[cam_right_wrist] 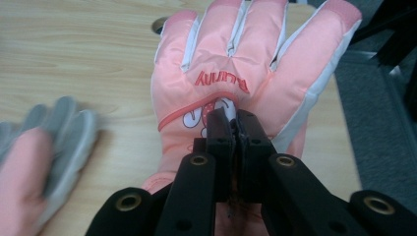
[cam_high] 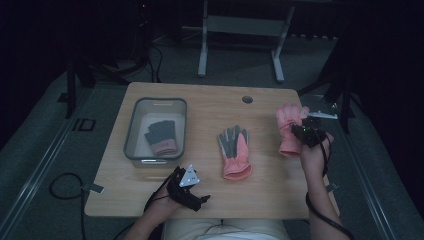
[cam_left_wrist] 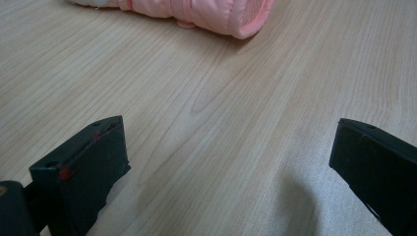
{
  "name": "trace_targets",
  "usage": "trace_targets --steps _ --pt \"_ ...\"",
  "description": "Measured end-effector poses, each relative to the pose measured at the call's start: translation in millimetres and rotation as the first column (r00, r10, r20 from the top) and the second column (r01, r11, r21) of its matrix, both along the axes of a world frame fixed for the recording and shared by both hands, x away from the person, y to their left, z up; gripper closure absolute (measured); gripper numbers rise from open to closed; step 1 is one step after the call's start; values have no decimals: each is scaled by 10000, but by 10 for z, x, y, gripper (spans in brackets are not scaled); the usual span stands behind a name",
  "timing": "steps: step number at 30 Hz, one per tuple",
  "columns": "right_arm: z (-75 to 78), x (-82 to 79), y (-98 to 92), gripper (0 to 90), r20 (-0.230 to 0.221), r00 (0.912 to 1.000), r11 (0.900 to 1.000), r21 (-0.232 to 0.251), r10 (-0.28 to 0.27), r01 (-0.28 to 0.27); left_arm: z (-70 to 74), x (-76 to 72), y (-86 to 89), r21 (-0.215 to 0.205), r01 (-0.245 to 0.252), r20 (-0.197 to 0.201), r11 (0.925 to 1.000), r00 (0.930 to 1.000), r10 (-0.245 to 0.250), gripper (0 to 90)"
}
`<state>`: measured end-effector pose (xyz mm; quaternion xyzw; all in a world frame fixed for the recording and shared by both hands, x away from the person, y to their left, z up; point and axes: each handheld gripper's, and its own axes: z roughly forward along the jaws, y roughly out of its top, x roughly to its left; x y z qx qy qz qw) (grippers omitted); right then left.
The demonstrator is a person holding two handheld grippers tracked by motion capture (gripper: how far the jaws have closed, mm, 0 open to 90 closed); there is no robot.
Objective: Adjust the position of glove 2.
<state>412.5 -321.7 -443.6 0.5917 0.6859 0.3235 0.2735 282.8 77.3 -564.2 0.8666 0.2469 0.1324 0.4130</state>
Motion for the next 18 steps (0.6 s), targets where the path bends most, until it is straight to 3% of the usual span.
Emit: trace_targets --steps 2,7,18 --pt "-12 -132 28 864 120 9998 9994 299 -169 165 1 -2 -6 47 16 23 10000 10000 -16 8" --pt "-133 -331 131 863 -72 9986 9979 369 -524 527 4 -3 -8 83 43 30 10000 10000 -44 8" --pt "-443 -437 230 861 -635 9963 9975 373 -572 597 2 -8 3 51 20 -16 10000 10000 -20 8"
